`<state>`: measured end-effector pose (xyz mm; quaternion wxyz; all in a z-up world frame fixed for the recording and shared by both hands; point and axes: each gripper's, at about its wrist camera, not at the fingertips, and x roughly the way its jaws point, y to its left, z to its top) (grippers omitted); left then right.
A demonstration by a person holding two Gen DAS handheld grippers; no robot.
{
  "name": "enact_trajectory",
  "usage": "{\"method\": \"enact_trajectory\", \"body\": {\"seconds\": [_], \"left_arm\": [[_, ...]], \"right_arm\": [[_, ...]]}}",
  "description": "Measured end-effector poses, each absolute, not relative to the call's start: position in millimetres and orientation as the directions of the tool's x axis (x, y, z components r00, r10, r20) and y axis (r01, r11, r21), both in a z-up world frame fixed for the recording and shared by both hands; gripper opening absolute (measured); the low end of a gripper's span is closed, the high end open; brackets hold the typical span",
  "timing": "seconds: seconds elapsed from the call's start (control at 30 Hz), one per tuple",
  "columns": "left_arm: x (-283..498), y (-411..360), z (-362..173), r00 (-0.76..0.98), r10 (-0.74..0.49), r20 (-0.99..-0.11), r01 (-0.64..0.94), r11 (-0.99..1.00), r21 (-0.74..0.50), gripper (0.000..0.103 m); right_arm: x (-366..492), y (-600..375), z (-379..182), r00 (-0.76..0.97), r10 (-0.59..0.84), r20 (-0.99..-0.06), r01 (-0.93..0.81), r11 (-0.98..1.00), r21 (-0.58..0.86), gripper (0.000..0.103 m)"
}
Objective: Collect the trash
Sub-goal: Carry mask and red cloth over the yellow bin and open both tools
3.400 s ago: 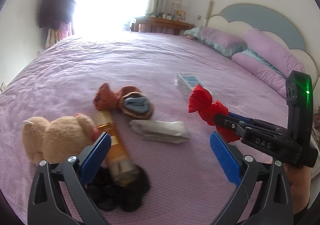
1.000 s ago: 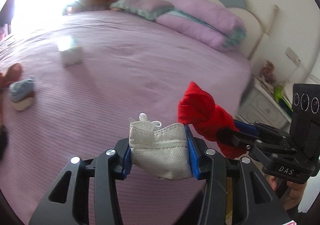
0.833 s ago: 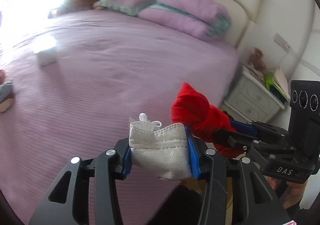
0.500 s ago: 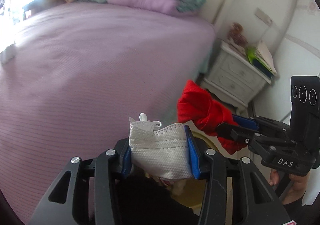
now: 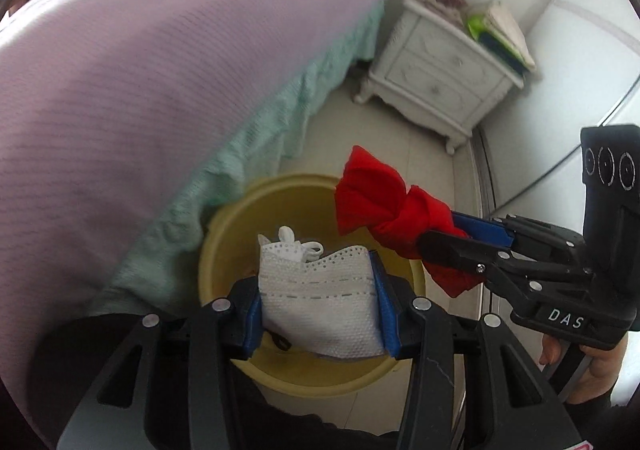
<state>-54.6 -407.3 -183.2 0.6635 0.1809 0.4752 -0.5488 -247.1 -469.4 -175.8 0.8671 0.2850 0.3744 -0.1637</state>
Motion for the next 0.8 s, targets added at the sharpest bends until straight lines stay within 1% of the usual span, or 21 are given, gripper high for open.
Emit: {"method": "enact_trajectory", "body": {"seconds": [0.17,0.2,0.27,0.33,0.43,0.8], "left_arm": [[-58.7,-414.6,-197.3,-0.079,-0.528,-0.845,0.905,0.318,-0.283,0.046],[-58.6,-414.9,-198.4,-0.084,-0.524,-0.847,0.906,0.315,-0.284,0.048],[-57.8,-416.1,-198.8,-0.081,-0.524,-0.848,0.905,0.318,-0.283,0.054],[-54.8,-414.2,-200.3,-0.089,-0.522,-0.848,0.901,0.321,-0.292,0.067],[-54.5,-413.9,-202.7,-0.099,-0.517,-0.850,0.898,0.321,-0.300,0.072],[-58.2,-416.9,-203.0,-0.107,-0.517,-0.849,0.907,0.299,-0.296,0.073]], "right_arm": [[-256.0,-473.6,-190.1,0.645,-0.071,-0.760,0.523,0.767,0.372,0.031],[-256.0,-473.3,-191.2,0.642,-0.073,-0.763,0.526,0.766,0.369,0.031],[-253.8,-472.9,-192.3,0.635,-0.073,-0.769,0.530,0.766,0.364,0.032],[-254.8,-474.5,-193.3,0.633,-0.075,-0.771,0.539,0.756,0.370,0.036],[-252.8,-476.3,-193.0,0.627,-0.081,-0.775,0.545,0.756,0.363,0.038],[-257.1,-481.8,-198.0,0.607,-0.088,-0.789,0.563,0.749,0.350,0.038]]}}
